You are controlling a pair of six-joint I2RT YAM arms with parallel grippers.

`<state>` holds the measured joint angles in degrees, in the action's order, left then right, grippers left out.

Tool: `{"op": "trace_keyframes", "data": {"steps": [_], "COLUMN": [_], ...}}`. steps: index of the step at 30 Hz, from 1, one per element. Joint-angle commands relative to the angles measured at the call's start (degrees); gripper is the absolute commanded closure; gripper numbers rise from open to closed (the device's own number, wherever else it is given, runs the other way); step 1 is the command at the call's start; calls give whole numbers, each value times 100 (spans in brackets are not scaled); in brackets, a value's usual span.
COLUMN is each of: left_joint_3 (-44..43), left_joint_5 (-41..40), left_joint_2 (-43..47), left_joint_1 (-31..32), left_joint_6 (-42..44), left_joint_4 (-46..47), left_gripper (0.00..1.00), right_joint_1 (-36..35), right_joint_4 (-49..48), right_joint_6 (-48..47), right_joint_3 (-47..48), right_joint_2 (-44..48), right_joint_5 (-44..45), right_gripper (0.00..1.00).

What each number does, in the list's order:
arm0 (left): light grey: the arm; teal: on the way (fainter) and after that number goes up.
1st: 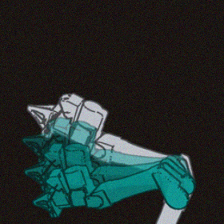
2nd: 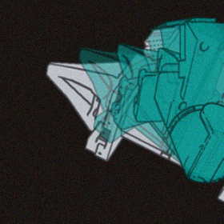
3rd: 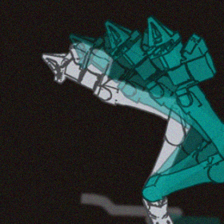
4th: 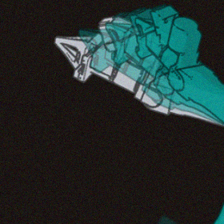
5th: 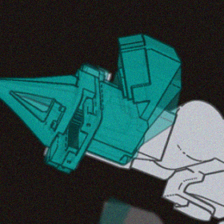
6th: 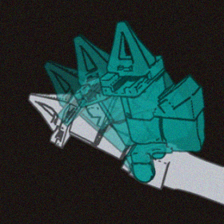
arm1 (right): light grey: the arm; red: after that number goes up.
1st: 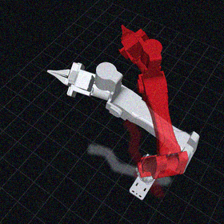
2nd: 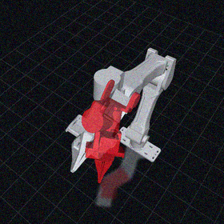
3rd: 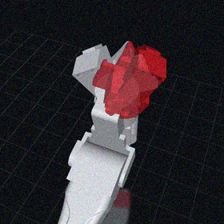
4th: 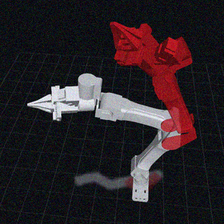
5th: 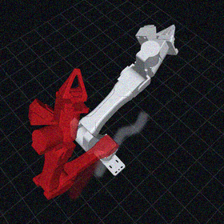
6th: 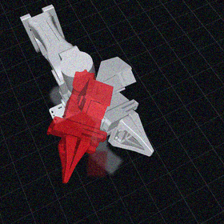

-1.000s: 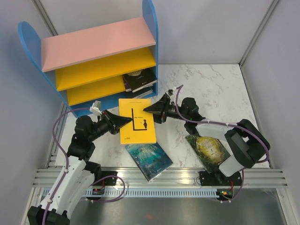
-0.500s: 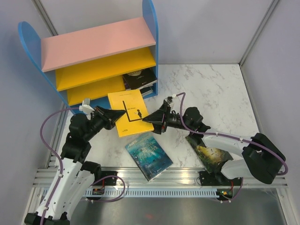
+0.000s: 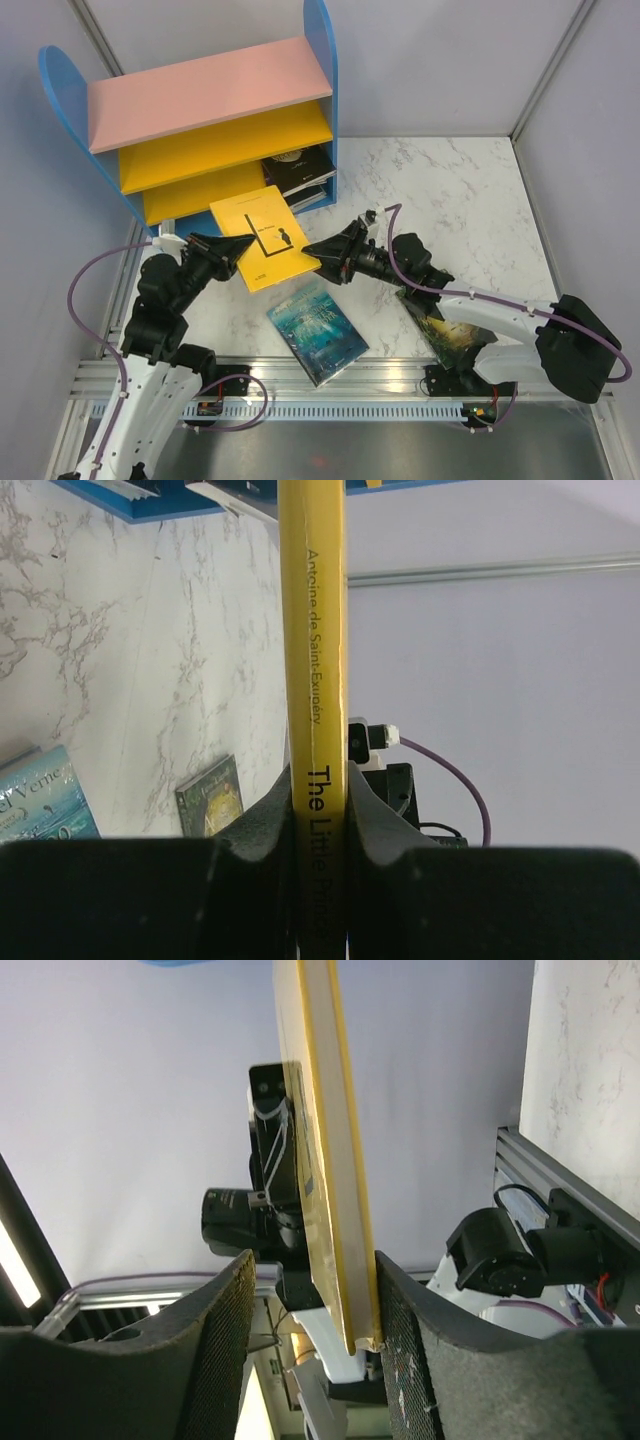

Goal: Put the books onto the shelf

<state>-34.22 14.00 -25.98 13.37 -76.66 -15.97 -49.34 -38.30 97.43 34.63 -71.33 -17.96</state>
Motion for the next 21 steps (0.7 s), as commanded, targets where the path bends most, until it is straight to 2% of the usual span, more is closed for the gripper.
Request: {"op": "trace_keyframes", "data": {"steps": [1,12,15,16,18,19,21], "left_joint_3": [-50,196,126,100,38,21,-58], "left_joint_5": [-363,-626,-802,-846,-899,-890,-768], "left_joint_2": [294,804,892,893,928,928,902], "left_joint_1": [-9,-18,-18,-18,-9,-9,-18], "left_joint_6": [2,-112,-86,-77,-42,-50,89], "left_joint_4": [-117,-609,-793,-916,-1022,-1109,-1180], "left_gripper": [98,98,98,98,98,98,79], "right_joint_1": [-5,-400,-453,-453,-453,-427,-375], "right_joint_4": [-309,-415,-406,-388,-345,-257,-125], "right_joint_6": [241,426,418,400,365,339,260], "right_joint_3": [544,1845,2038,2065,2056,2039,1916], "right_joint_2": [-82,-943,-1032,-1032,-988,-971,-840], "right_joint_5": [529,688,671,662,662,662,644], "right_gripper": [46,60,72,81,89,97,100]}}
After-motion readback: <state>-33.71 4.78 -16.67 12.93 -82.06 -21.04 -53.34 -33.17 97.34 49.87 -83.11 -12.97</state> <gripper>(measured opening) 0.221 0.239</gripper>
